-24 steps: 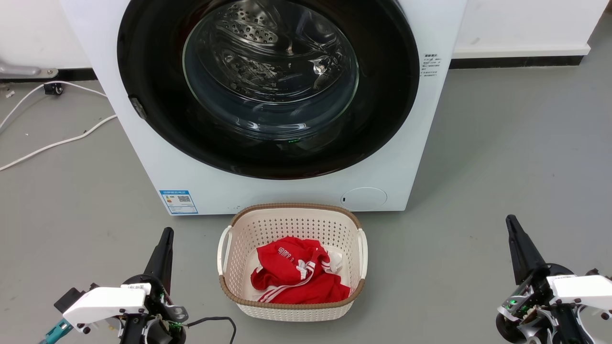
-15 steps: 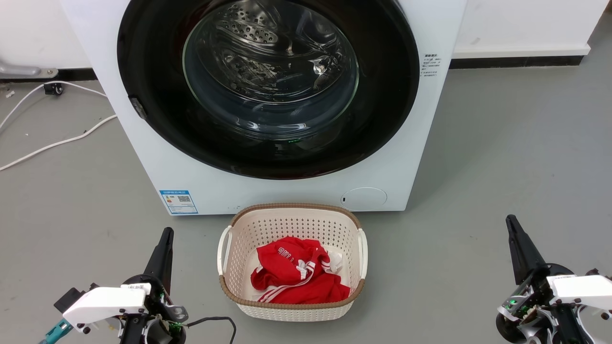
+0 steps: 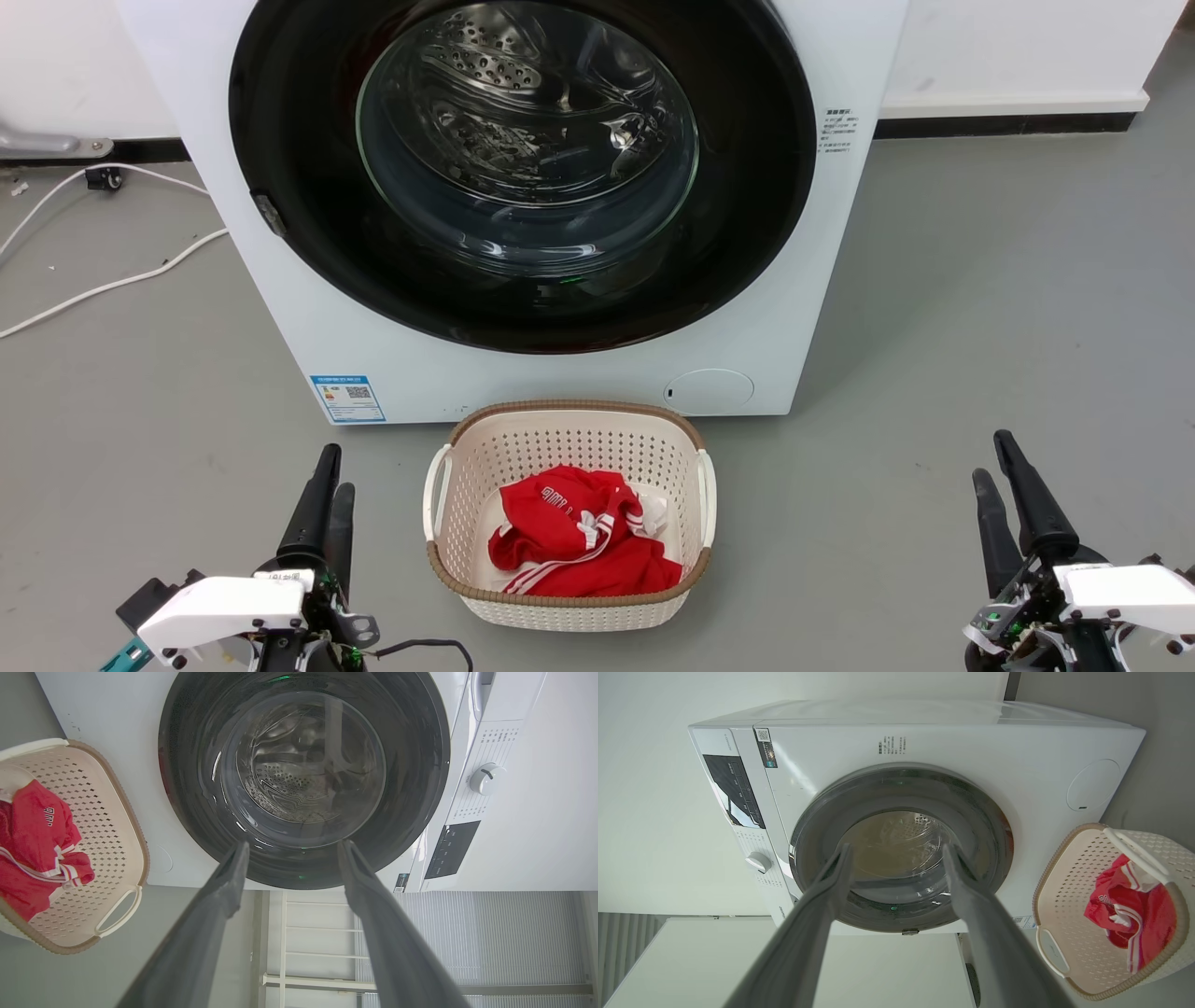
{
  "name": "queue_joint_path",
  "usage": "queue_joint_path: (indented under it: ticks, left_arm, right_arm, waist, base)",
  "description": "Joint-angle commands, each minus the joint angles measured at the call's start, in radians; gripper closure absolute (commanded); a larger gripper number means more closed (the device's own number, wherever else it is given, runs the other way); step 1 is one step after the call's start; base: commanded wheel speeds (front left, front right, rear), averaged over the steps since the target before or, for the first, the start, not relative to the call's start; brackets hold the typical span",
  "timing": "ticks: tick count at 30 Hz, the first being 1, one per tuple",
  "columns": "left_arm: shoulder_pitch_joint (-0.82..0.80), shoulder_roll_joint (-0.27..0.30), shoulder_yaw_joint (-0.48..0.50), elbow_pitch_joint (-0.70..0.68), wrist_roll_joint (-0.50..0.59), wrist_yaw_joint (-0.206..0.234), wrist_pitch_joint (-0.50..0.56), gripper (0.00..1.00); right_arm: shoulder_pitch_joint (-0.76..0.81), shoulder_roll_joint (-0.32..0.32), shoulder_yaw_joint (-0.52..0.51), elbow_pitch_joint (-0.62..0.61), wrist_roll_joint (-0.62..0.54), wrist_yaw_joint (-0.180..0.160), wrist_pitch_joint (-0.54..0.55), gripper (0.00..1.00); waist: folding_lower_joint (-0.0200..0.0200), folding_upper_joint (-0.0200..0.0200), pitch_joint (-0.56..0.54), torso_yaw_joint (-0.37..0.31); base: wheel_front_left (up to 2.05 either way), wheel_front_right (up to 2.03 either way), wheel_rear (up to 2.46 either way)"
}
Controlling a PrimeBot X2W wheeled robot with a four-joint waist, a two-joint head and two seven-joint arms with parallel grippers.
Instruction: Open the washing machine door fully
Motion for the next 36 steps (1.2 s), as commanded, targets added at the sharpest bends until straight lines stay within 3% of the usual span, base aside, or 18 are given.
queue_joint_path:
  ticks: [1, 12, 22, 36]
  left_arm:
    - [-0.006, 0.003, -0.004, -0.031, 0.03, -0.001, -0.015, 0.0]
    - [0.005, 0.003, -0.006, -0.091, 0.228, -0.002, -0.064, 0.0]
    - [0.014, 0.003, 0.003, -0.135, 0.426, -0.001, -0.1, 0.0]
    - [0.026, 0.003, -0.022, -0.189, 0.752, 0.032, -0.15, 0.0]
  right_arm:
    - [-0.009, -0.004, 0.005, -0.027, -0.023, 0.0, -0.014, 0.0]
    - [0.007, -0.004, 0.024, -0.084, -0.21, 0.0, -0.063, 0.0]
    - [0.011, -0.003, 0.047, -0.128, -0.468, 0.0, -0.099, 0.0]
    - [0.022, -0.003, 0.071, -0.159, -0.851, 0.0, -0.149, 0.0]
  waist:
    - [-0.0001, 0.0, -0.002, -0.001]
    - [-0.0001, 0.0, -0.01, -0.004]
    - [-0.0001, 0.0, -0.014, -0.009]
    - [-0.0001, 0.0, -0.015, -0.015]
  base:
    - [0.0, 0.0, 0.0]
    - [0.0, 0.0, 0.0]
    - [0.0, 0.0, 0.0]
    - [0.0, 0.0, 0.0]
